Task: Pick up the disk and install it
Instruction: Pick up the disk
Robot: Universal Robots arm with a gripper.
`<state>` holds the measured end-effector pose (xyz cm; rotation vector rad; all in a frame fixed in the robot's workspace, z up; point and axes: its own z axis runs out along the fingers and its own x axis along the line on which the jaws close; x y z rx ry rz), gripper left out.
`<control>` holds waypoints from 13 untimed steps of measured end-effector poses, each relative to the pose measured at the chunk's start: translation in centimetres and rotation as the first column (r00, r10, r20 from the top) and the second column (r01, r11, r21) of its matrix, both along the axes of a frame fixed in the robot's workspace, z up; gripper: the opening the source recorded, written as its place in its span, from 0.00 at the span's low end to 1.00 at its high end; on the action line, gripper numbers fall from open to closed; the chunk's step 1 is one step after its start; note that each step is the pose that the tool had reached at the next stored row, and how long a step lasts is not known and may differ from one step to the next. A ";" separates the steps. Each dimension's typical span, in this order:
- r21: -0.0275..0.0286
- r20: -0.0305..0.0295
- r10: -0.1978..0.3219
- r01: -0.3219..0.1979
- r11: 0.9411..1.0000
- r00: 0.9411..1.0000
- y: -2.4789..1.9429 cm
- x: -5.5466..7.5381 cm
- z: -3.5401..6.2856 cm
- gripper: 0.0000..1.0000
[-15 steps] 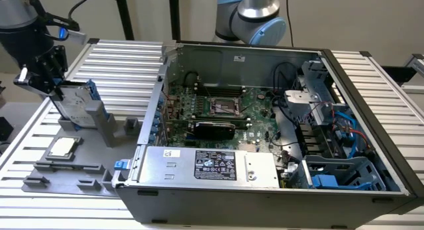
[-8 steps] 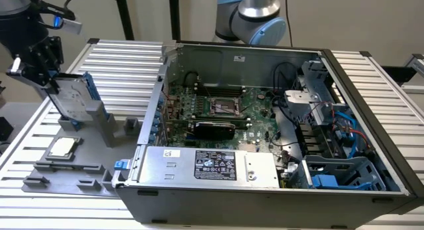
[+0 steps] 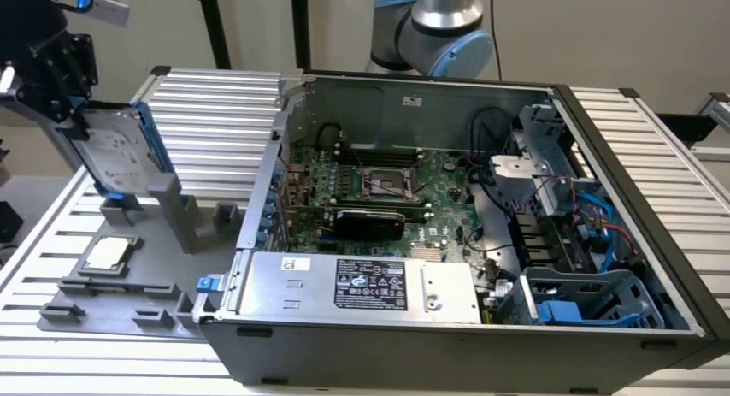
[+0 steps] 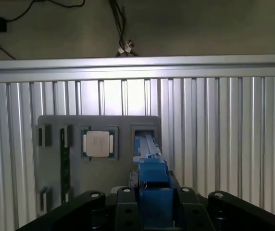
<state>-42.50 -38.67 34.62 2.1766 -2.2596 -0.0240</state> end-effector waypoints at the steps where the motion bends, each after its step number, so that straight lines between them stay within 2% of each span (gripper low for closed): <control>1: 0.000 0.000 0.000 0.000 1.000 1.000 0.00 0.0 0.46 0.00; 8: 0.002 0.000 0.003 -0.003 1.000 1.000 0.00 0.8 3.67 0.00; 11: 0.006 0.000 0.007 -0.007 1.000 1.000 0.00 1.6 5.00 0.00; 13: 0.010 0.000 0.009 -0.009 1.000 1.000 0.00 2.3 5.84 0.00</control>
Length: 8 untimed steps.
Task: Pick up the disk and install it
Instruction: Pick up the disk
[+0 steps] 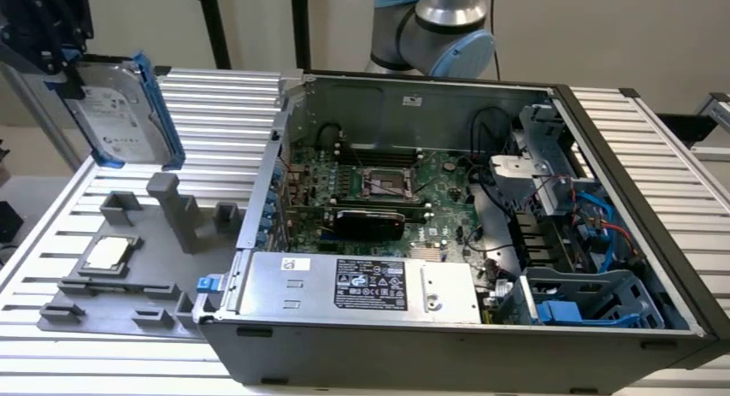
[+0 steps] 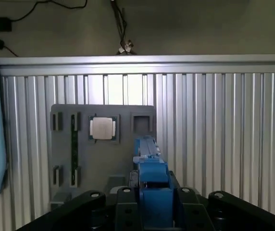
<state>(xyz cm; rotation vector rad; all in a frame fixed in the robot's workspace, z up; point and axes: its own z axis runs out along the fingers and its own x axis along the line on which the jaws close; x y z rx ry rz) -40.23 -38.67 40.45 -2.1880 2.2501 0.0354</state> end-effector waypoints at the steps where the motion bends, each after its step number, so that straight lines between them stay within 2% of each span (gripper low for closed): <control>1: 0.002 0.000 0.001 -0.001 1.000 1.000 -0.01 0.4 0.44 0.00; 4: 0.009 0.000 0.003 -0.003 1.000 1.000 -0.06 1.6 1.72 0.00; 8: 0.015 0.000 0.004 -0.004 1.000 1.000 -0.23 3.4 3.40 0.00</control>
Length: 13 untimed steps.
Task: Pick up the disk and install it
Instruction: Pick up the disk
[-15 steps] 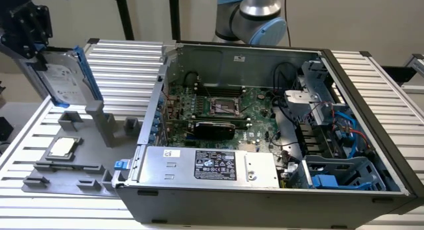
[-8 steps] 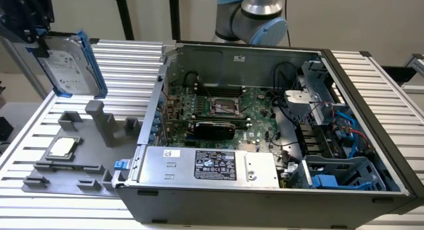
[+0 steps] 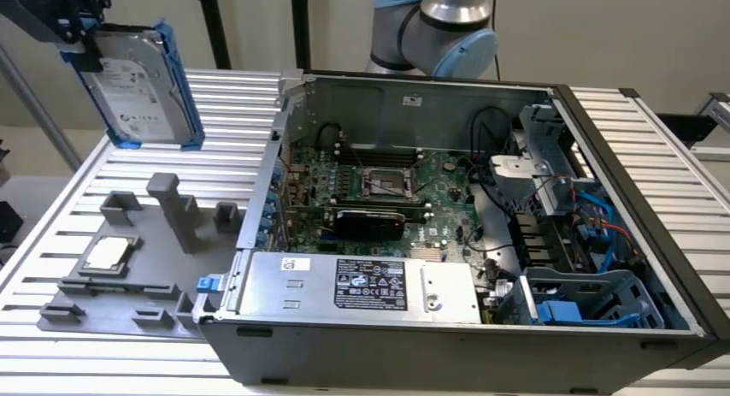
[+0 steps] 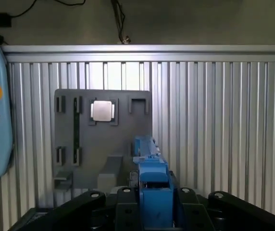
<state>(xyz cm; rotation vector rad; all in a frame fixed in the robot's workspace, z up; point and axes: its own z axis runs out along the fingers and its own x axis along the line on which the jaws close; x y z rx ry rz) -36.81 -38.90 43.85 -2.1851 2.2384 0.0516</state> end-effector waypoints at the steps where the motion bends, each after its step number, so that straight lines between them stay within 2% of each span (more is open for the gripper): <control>1: 0.001 0.000 0.000 0.000 1.000 1.000 -0.06 0.5 0.40 0.00; 7: 0.003 0.000 0.000 0.000 1.000 1.000 -0.43 3.2 2.43 0.00; 13: 0.004 0.000 0.002 -0.002 1.000 1.000 -0.80 5.9 3.27 0.00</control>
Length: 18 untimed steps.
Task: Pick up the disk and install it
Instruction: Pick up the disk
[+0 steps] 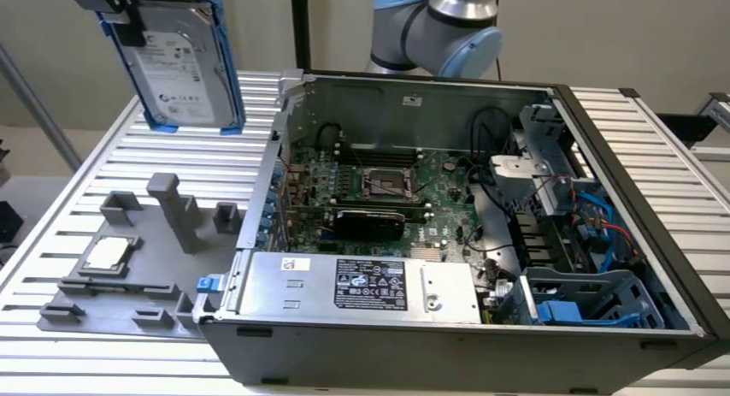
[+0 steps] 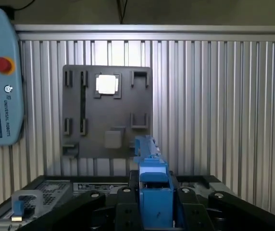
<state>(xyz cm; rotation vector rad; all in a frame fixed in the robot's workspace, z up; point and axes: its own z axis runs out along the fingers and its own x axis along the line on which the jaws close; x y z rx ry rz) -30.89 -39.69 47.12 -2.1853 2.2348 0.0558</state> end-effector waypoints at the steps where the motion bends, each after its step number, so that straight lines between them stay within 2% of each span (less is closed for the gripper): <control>1: 0.000 0.000 0.000 0.000 1.000 1.000 -0.06 0.4 0.10 0.00; 10: 0.000 0.000 0.002 -0.002 1.000 1.000 -0.72 4.6 0.83 0.00; 18: 0.000 0.000 0.002 -0.002 1.000 1.000 -1.49 8.2 1.05 0.00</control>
